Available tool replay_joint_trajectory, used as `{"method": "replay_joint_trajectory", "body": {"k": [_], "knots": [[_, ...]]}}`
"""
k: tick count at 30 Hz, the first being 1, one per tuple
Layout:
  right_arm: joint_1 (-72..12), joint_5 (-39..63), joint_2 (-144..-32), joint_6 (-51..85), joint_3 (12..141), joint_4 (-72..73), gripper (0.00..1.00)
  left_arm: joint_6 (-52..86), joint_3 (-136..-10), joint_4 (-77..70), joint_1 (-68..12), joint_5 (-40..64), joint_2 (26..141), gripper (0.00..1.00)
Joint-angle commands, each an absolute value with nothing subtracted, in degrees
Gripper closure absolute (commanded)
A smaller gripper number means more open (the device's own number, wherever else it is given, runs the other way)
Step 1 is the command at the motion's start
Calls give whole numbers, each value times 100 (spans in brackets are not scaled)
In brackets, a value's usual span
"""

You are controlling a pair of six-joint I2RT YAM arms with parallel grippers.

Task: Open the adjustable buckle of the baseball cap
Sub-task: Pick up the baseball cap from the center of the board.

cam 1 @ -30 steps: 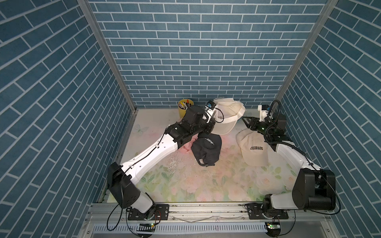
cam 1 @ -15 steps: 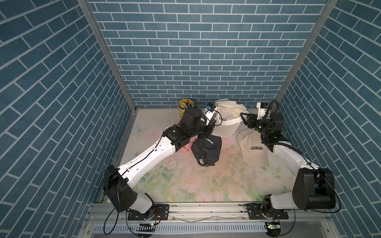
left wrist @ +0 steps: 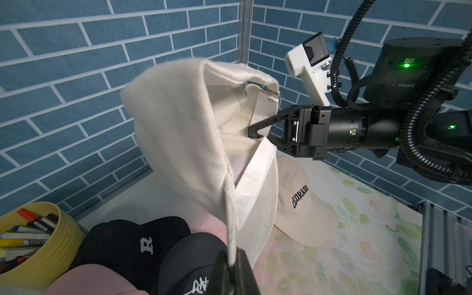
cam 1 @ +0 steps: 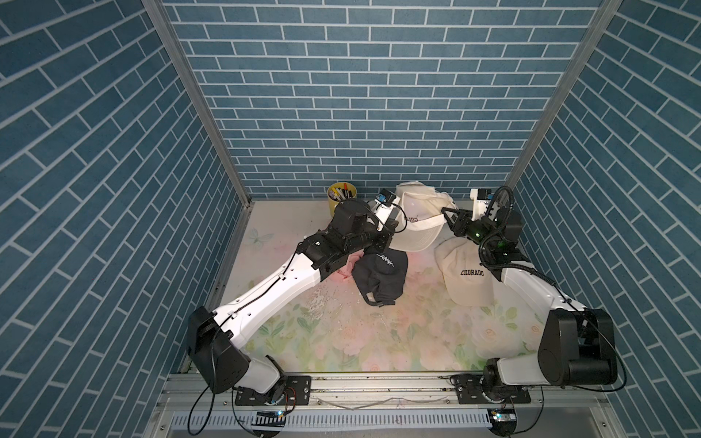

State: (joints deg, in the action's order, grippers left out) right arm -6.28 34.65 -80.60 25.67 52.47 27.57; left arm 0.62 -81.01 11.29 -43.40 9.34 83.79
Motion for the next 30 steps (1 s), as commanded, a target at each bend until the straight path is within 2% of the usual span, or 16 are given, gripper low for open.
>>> {"method": "replay_joint_trajectory", "body": {"k": [1,6,11,12,14,17,20,25,30], "knots": [[-756,3376,-7783,2586,5314,3019,79,112,-8070,863,-4337,1064,8344,100],[-778,2978,-7495,2241,5311,2744,92,123,-8040,896,-4333,1011,8367,100],[-774,2724,-7333,1832,5402,2519,98,149,-8075,1045,-4334,936,8482,100],[-779,2700,-7317,1685,5445,2442,99,149,-8105,1115,-4340,865,8525,93],[-776,2670,-7304,1219,5614,2083,100,140,-8221,1300,-4338,721,8599,58],[-774,2752,-7311,339,5958,1343,100,53,-8469,1575,-4311,374,8659,43],[-798,2907,-7404,-459,6421,464,100,-33,-8661,1682,-4263,136,8564,35],[-862,3136,-7414,-1029,6696,17,100,-232,-8925,1398,-4237,60,8306,22],[-1233,3094,-7487,-1639,6975,-684,100,-527,-9629,1271,-4237,620,8800,20]]}}
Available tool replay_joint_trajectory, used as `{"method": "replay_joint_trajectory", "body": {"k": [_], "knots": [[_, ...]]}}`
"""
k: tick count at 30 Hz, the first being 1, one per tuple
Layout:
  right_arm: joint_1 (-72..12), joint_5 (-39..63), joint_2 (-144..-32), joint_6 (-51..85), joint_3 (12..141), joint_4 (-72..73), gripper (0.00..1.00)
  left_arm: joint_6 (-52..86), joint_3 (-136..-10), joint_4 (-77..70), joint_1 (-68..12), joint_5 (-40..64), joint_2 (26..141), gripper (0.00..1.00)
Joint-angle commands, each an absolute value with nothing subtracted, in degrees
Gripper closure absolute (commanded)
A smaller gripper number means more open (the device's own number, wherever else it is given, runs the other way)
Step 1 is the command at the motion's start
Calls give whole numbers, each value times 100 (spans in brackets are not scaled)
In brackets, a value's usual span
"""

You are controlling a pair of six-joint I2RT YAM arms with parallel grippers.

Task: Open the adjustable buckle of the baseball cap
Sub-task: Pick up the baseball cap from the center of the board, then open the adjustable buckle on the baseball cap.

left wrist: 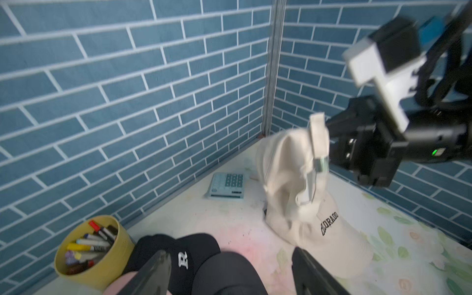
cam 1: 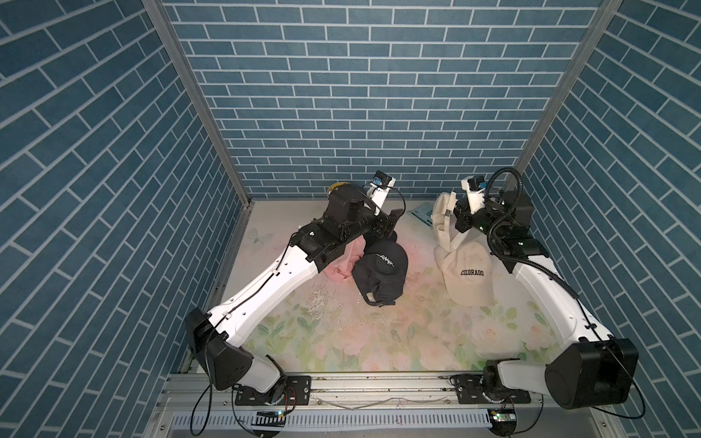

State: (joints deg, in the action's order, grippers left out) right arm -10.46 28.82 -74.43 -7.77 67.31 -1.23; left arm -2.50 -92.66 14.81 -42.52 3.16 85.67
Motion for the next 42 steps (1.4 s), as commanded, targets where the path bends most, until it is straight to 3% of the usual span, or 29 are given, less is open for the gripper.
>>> {"method": "replay_joint_trajectory", "body": {"k": [1,9,21,32,39,42], "knots": [[-1292,3058,-7482,-1697,6995,-754,100,-600,-9813,1266,-4236,750,8988,20],[-1601,2902,-7334,-1810,6928,-826,100,-468,-11018,1569,-4150,1963,10199,24],[-1898,2942,-7222,-1714,6759,-710,100,-385,-10775,1150,-3885,3546,10478,30],[-1982,3067,-7253,-1793,6812,-788,100,-368,-10741,832,-3867,4022,10713,23],[-2091,3065,-7242,-1680,6855,-683,100,-243,-10680,879,-3832,4797,10776,30],[-2109,3076,-7242,-1610,6874,-628,100,-193,-10644,854,-3824,4991,10807,38]]}}
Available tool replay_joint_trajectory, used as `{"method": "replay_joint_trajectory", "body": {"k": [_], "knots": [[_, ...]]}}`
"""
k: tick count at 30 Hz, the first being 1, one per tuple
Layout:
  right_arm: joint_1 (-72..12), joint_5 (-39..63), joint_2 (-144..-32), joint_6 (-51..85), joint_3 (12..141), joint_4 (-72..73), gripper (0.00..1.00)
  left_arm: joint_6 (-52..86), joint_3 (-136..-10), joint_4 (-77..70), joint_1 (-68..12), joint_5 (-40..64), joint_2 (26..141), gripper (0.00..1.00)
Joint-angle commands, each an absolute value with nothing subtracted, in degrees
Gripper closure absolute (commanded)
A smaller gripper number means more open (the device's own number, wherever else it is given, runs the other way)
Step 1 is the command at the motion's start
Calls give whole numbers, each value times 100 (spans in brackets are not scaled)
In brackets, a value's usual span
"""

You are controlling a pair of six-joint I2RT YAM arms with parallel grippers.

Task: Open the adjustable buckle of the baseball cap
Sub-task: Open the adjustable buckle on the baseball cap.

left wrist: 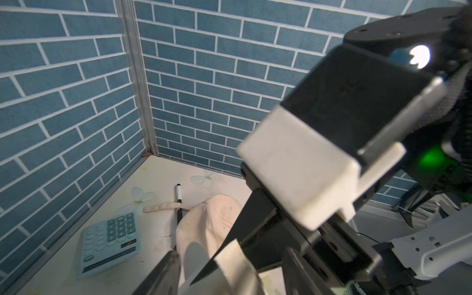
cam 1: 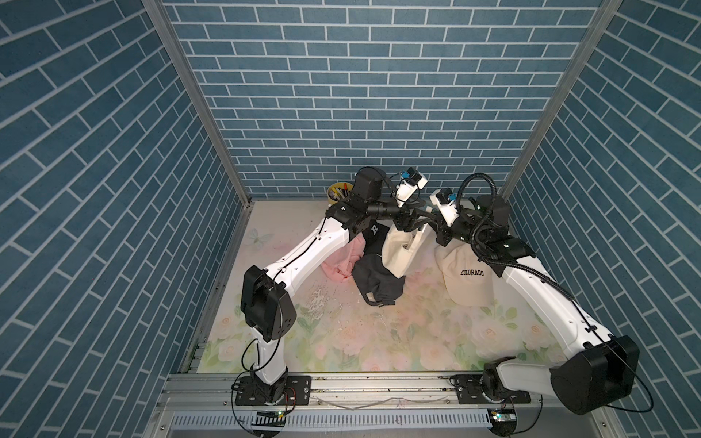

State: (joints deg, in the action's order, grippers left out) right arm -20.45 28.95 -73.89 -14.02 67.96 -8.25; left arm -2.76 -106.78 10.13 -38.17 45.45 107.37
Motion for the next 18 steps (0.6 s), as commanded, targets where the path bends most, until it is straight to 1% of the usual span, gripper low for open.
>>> {"method": "replay_joint_trajectory", "body": {"k": [1,2,6,8,12,14,15,18], "knots": [[-2109,3085,-7245,-1588,6881,-617,100,-177,-10641,847,-3823,5027,10815,42],[-2109,3085,-7247,-1554,6891,-615,100,-159,-10643,834,-3820,5078,10835,45],[-2109,3026,-7252,-1494,6875,-613,100,-80,-10679,783,-3815,5229,10900,55],[-2109,2970,-7242,-1441,6831,-552,100,-101,-10671,804,-3814,5210,10883,59],[-2110,2892,-7192,-1306,6709,-318,100,-136,-10608,818,-3795,5140,10822,70],[-2109,2883,-7189,-1268,6682,-253,100,-141,-10534,782,-3783,5080,10770,75],[-2114,2891,-7197,-1257,6680,-236,100,-151,-10474,765,-3775,5049,10737,79],[-2109,2913,-7233,-1247,6680,-275,100,-129,-10369,652,-3747,5010,10646,83]]}}
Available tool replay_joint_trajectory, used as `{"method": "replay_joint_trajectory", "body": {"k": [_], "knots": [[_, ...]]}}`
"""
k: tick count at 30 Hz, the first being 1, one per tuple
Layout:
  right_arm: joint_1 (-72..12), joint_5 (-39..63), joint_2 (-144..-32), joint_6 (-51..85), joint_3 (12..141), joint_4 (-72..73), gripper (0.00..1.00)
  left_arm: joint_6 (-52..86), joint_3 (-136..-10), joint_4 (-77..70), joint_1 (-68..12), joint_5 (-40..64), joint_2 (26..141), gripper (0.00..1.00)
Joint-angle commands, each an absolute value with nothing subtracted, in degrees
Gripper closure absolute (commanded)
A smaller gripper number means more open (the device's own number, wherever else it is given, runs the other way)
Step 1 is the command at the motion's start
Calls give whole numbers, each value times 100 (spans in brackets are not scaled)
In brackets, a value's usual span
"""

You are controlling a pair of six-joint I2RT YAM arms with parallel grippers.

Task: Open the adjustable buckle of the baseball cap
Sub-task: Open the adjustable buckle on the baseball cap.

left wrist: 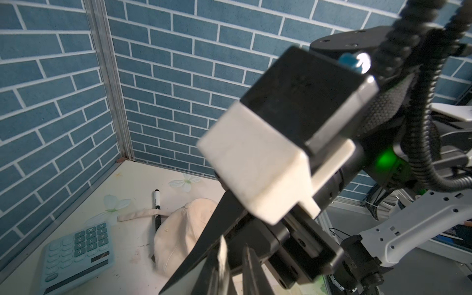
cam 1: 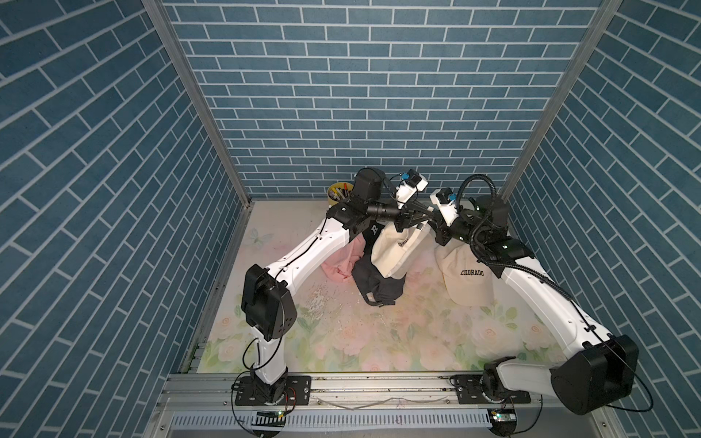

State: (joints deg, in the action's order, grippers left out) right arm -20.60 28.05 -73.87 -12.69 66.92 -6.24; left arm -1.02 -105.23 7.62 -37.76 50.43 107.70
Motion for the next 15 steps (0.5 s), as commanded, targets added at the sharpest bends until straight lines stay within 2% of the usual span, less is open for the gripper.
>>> {"method": "replay_joint_trajectory", "body": {"k": [1,4,9,15], "knots": [[-2110,2909,-7253,-1241,6680,-284,100,-117,-10350,611,-3744,5015,10622,85],[-2109,2851,-7277,-1217,6638,-284,100,-107,-10344,544,-3743,5015,10574,95],[-2101,2701,-7287,-1087,6497,-94,100,-75,-10176,397,-3736,4958,10442,100],[-2032,2610,-7303,-861,6319,170,100,58,-9823,33,-3741,4864,10197,100]]}}
